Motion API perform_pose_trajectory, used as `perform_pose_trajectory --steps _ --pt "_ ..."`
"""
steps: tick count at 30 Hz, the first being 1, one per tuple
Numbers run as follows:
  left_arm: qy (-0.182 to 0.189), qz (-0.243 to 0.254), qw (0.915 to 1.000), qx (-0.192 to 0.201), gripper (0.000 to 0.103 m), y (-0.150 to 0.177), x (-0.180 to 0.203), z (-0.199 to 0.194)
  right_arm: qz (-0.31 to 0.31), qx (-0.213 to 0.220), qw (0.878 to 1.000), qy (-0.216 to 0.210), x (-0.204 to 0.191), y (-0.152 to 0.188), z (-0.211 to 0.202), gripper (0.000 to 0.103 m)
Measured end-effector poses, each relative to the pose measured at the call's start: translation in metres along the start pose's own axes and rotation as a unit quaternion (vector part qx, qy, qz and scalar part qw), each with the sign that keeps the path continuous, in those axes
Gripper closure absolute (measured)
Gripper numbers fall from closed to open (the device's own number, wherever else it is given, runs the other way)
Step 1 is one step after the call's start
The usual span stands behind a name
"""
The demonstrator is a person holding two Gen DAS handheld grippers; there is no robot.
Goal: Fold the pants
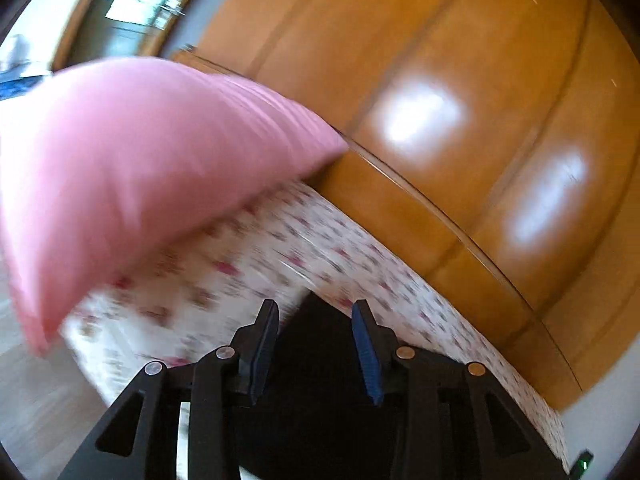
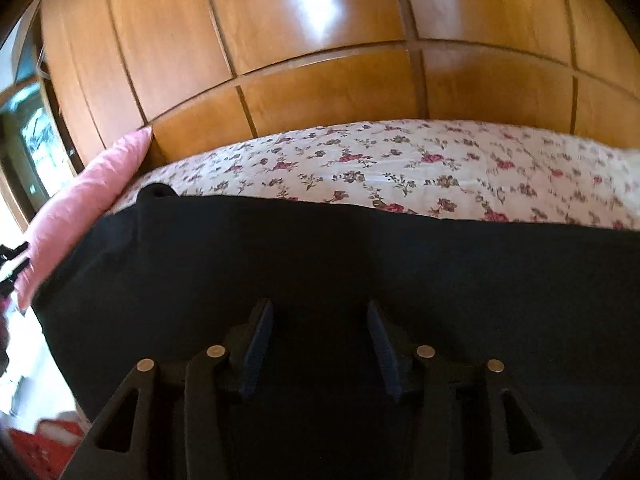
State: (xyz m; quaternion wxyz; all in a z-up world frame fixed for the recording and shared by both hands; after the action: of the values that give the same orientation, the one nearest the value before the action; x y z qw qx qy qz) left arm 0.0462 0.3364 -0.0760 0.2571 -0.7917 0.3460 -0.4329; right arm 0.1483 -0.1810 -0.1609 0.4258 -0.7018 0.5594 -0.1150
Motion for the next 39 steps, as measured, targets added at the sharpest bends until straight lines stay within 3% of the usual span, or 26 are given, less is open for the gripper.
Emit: perform_pose_trajectory --steps 3,9,16,21,22,23,24,26,27,29,30,33,36,39 --pt "0.034 0.015 0.9985 -0.04 0.065 0.021 0.028 0.03 0.002 -0.01 1.0 -0.022 -0.002 -0.02 -0.003 0.052" --pt "0.064 0.066 0.992 -0.086 0.065 0.065 0.08 0.064 0.004 -0.018 0.989 -0.144 -0.04 -0.067 0.002 0.052" --pt "0.068 0.099 0.9869 -0.107 0.065 0.083 0.09 0.067 0.001 -0.091 0.971 -0.223 -0.11 -0.114 0.084 0.052" --pt "0.072 0.08 0.9884 -0.108 0.064 0.078 0.081 0.071 0.023 -0.17 0.959 -0.227 -0.126 -0.118 0.146 0.055" --pt "0.07 0.079 0.9885 -0.109 0.064 0.077 0.08 0.072 0.022 -0.183 0.957 -0.223 -0.13 -0.116 0.156 0.069" --pt "0.07 0.078 0.9884 -0.11 0.064 0.076 0.08 0.073 0.019 -0.186 0.957 -0.222 -0.132 -0.116 0.162 0.091" --pt "0.071 0.075 0.9884 -0.111 0.064 0.074 0.081 0.074 0.014 -0.186 0.957 -0.223 -0.136 -0.118 0.166 0.092" --pt "0.069 0.071 0.9893 -0.107 0.062 0.067 0.083 0.076 -0.015 -0.154 0.968 -0.196 -0.142 -0.127 0.165 0.093" --pt "0.067 0.071 0.9898 -0.104 0.057 0.064 0.084 0.078 -0.017 -0.14 0.973 -0.184 -0.142 -0.132 0.166 0.093" --pt "0.063 0.074 0.9901 -0.101 0.051 0.057 0.088 0.086 0.01 -0.13 0.977 -0.169 -0.136 -0.138 0.175 0.093" --pt "0.048 0.08 0.9898 -0.108 0.045 0.055 0.09 0.096 0.019 -0.129 0.978 -0.163 -0.132 -0.138 0.184 0.093" --pt "-0.004 0.11 0.9853 -0.131 0.045 0.058 0.089 0.13 0.031 -0.136 0.979 -0.151 -0.122 -0.122 0.212 0.093" --pt "-0.055 0.209 0.9677 -0.13 0.046 0.075 0.102 0.151 0.047 -0.12 0.976 -0.177 -0.113 -0.121 0.213 0.094" --pt "-0.077 0.238 0.9596 -0.128 0.045 0.079 0.109 0.149 0.066 -0.108 0.974 -0.19 -0.105 -0.125 0.206 0.092"
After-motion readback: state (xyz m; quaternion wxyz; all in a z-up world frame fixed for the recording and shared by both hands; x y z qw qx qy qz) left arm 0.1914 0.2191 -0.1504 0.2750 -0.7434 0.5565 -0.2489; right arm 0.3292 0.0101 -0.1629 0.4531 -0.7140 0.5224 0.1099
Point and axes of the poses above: each gripper's, at about its wrist camera, not at the fingertips, and z roughly the way its jaws point, x to its right, y to its underside, the point moved 2 cm from there along z, roughly the way its jaws point, and after that the axes turned 1 degree about -y, right-handed, at the moved point
